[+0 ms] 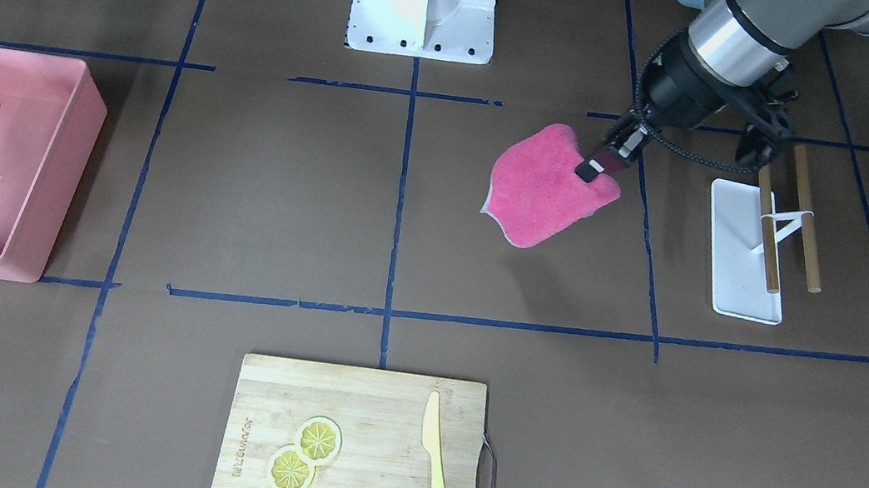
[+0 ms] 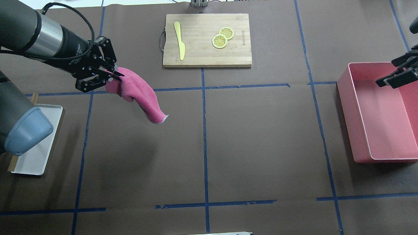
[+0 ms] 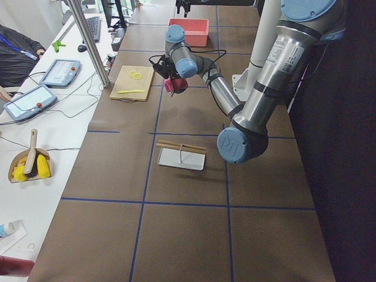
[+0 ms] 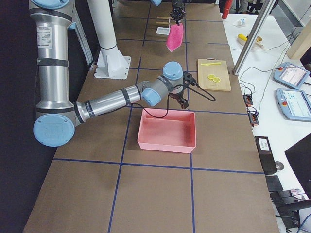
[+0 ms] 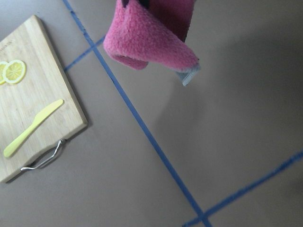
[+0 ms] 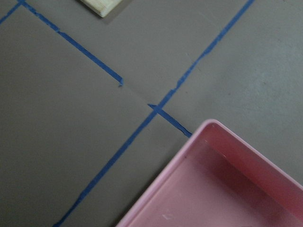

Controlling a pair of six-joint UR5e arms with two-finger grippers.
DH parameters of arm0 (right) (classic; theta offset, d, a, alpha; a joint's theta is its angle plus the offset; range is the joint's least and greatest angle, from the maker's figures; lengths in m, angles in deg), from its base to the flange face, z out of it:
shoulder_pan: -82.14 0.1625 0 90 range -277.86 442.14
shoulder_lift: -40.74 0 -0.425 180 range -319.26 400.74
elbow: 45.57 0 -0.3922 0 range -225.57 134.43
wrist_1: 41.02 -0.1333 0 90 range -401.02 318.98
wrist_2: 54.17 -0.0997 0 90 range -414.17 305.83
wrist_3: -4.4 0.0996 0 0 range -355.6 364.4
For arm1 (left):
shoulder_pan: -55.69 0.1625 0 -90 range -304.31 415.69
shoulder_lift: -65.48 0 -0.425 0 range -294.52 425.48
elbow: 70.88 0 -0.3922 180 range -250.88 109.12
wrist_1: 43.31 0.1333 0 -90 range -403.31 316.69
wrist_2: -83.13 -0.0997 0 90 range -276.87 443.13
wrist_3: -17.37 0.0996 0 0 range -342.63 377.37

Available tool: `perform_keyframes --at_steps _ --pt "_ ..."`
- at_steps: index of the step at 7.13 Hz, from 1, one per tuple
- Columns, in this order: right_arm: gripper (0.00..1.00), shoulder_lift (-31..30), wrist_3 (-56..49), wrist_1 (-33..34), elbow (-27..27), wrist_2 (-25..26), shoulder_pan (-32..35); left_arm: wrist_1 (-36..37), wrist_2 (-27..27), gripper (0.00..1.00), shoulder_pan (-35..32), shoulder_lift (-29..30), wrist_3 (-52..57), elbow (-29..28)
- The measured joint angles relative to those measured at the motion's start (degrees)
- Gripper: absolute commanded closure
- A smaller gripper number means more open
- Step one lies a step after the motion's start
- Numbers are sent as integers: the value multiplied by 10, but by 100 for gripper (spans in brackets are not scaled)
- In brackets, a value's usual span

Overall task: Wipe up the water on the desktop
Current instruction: 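Lift the pink towel with the left gripper while the right gripper approaches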

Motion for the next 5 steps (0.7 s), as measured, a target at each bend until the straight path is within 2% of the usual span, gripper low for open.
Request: perform_keyframes --at_steps 2,3,5 --pt "0 64 68 -1 -33 17 -70 -1 -1 95 8 52 -112 -22" --pt "0 97 108 -1 -46 50 -118 -1 -7 95 16 68 -153 -26" --pt "0 174 192 0 -60 180 -241 -1 -45 95 41 91 -232 -32"
